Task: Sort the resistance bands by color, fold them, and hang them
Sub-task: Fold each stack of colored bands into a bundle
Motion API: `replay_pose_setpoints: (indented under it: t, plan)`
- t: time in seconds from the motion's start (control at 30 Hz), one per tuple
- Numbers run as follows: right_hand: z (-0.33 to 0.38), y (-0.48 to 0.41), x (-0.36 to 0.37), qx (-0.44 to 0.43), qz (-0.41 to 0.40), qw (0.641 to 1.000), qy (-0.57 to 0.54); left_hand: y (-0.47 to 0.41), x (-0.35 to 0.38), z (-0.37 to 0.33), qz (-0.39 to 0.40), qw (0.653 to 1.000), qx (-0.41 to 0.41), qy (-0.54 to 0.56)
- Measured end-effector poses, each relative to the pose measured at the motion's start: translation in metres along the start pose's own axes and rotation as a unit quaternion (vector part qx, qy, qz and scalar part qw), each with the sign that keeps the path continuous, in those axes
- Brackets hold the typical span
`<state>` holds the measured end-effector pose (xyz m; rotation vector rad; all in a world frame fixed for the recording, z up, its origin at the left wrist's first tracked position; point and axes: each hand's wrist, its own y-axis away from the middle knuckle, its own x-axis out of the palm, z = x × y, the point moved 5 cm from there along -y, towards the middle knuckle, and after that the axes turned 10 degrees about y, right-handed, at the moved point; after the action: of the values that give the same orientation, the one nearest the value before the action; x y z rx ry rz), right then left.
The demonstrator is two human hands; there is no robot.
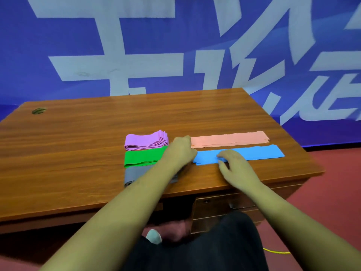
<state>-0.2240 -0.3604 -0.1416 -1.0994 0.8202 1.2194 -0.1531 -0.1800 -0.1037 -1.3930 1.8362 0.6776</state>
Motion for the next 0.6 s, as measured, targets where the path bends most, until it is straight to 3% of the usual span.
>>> replay_pose_setpoints:
  t: [0.2,0.4,0.6]
  plan:
    - [-0.011,0.000,0.009,0.000,0.003,1.000,0.011,-0.018,0.029,-0.010,0.053,0.994,-0.080,-0.051]
    - [-0.015,0.002,0.011,-0.009,-0.007,1.000,-0.005,-0.021,0.041,-0.009,0.082,0.984,-0.154,-0.033]
    - [-0.014,-0.002,0.006,-0.006,0.000,1.000,-0.002,-0.022,0.042,-0.012,0.086,0.986,-0.143,0.003]
